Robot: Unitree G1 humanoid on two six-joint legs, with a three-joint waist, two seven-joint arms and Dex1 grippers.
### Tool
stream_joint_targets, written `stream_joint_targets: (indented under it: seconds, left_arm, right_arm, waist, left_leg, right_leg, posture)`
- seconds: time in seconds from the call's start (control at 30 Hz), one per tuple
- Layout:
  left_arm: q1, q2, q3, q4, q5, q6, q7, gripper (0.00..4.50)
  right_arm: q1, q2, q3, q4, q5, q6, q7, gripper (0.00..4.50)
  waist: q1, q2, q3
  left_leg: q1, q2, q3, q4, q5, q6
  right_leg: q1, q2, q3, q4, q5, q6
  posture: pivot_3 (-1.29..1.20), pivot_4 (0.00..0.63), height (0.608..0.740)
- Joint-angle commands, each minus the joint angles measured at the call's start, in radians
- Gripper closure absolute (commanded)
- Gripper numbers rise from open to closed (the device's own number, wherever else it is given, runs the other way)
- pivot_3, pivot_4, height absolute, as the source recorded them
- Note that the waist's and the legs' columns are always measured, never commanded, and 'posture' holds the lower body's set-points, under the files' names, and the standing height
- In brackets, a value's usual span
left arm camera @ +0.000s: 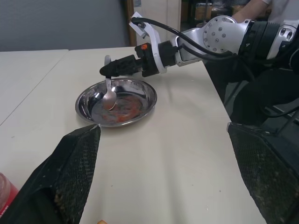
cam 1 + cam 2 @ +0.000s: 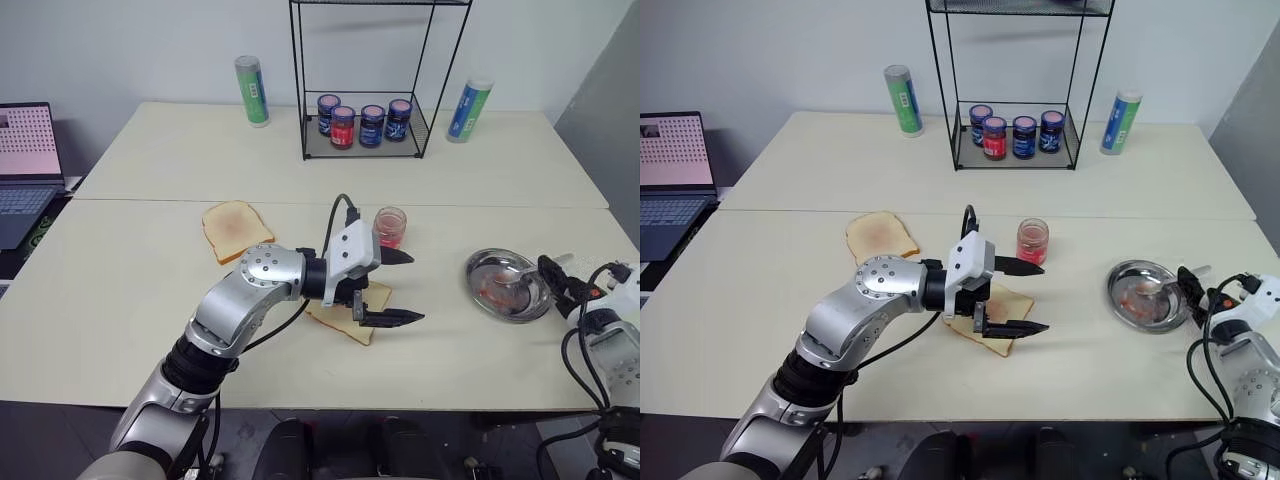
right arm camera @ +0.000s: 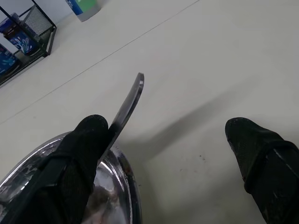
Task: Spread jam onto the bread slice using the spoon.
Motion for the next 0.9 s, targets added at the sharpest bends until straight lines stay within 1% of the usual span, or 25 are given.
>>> stream_joint_targets:
  seconds: [0.03, 0.4, 0.57, 0.9]
  left_arm:
    - [-0.013, -0.006, 0.023, -0.034, -0.008, -0.011, 0.005, 0.0]
    - [-0.016, -0.006, 0.026, -0.028, -0.008, -0.013, 0.001, 0.0]
    - [-0.015, -0.006, 0.024, -0.024, -0.004, -0.019, -0.002, 0.0]
    - [-0.013, -0.006, 0.026, -0.026, -0.004, -0.018, 0.0, 0.0]
  right_arm:
    - [-0.004, -0.029, 0.01, -0.011, -0.065, -0.076, 0.023, 0.06]
    - [-0.005, -0.037, 0.04, -0.007, -0.177, -0.17, 0.055, 0.06]
    - [0.012, -0.055, 0.091, -0.009, -0.266, -0.242, 0.075, 0.06]
    - [0.02, -0.056, 0.111, -0.021, -0.327, -0.285, 0.063, 0.06]
  waist:
    - [0.0, 0.0, 0.0]
    - [0.0, 0.002, -0.001]
    - [0.0, 0.002, -0.001]
    - [0.0, 0.003, -0.002]
  left_leg:
    - [0.0, 0.0, 0.0, 0.0, 0.0, 0.0]
    - [0.0, 0.0, 0.0, 0.0, 0.0, 0.0]
    - [0.0, 0.0, 0.0, 0.0, 0.0, 0.0]
    - [0.0, 0.0, 0.0, 0.001, 0.0, 0.0]
  right_leg:
    - [0.0, 0.0, 0.0, 0.0, 0.0, 0.0]
    - [0.0, 0.0, 0.0, 0.0, 0.0, 0.0]
    - [0.0, 0.0, 0.0, 0.0, 0.0, 0.0]
    - [0.0, 0.0, 0.0, 0.001, 0.0, 0.0]
  posture:
    - [0.0, 0.15, 0.74]
    - [0.0, 0.15, 0.74]
    - [0.0, 0.15, 0.74]
    - [0.0, 0.15, 0.74]
